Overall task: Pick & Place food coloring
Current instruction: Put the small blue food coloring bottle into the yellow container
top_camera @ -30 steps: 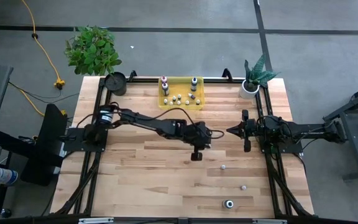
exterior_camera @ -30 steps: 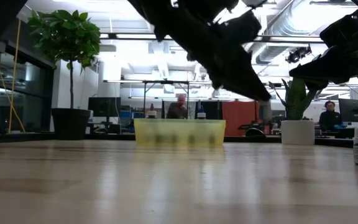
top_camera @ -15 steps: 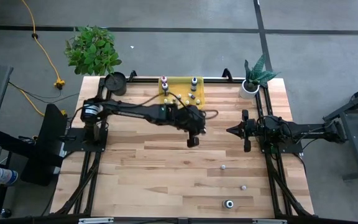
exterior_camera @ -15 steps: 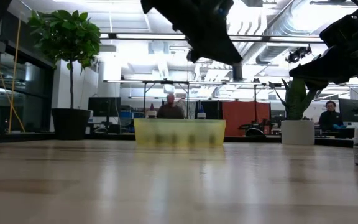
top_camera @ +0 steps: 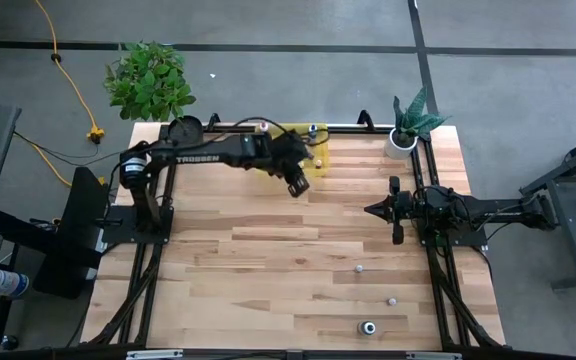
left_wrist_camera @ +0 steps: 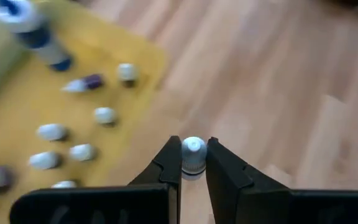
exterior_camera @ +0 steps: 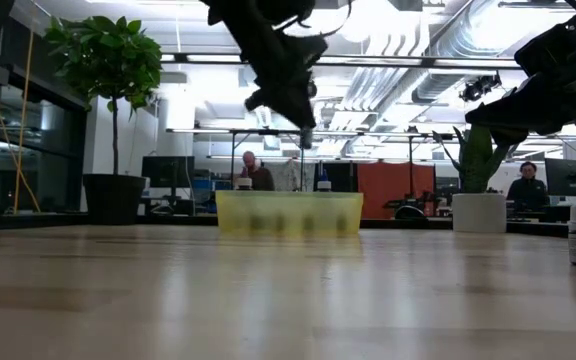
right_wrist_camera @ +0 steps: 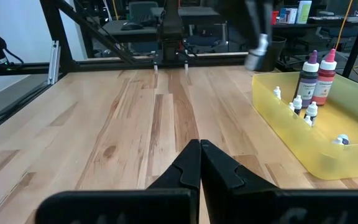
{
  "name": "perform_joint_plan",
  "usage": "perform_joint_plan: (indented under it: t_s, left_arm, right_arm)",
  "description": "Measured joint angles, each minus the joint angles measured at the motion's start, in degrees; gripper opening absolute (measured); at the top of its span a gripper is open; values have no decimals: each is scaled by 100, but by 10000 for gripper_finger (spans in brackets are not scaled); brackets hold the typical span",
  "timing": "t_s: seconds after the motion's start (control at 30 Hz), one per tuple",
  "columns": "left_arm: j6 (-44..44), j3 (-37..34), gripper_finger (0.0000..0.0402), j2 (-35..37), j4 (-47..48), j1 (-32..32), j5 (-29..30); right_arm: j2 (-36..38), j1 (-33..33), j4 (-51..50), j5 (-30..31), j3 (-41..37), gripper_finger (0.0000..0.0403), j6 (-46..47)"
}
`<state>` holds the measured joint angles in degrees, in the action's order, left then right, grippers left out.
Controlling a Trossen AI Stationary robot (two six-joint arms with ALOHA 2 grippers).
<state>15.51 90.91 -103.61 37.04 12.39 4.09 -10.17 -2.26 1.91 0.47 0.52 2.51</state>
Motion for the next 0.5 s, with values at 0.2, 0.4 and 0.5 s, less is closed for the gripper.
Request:
perform_joint_plan:
  t_s: [0.2, 0.4, 0.5]
  left_arm:
    - [-6, -42, 36, -44, -67, 375, 795]
    - [154, -681, 36, -184, -1186, 648, 985]
    - [204, -837, 36, -364, -1757, 721, 1196]
  right_arm:
    - [0, 0, -2, -2, 2, 0, 0]
    - [2, -2, 0, 0, 0, 0, 2]
    - [0, -1, -1, 0, 1, 0, 2]
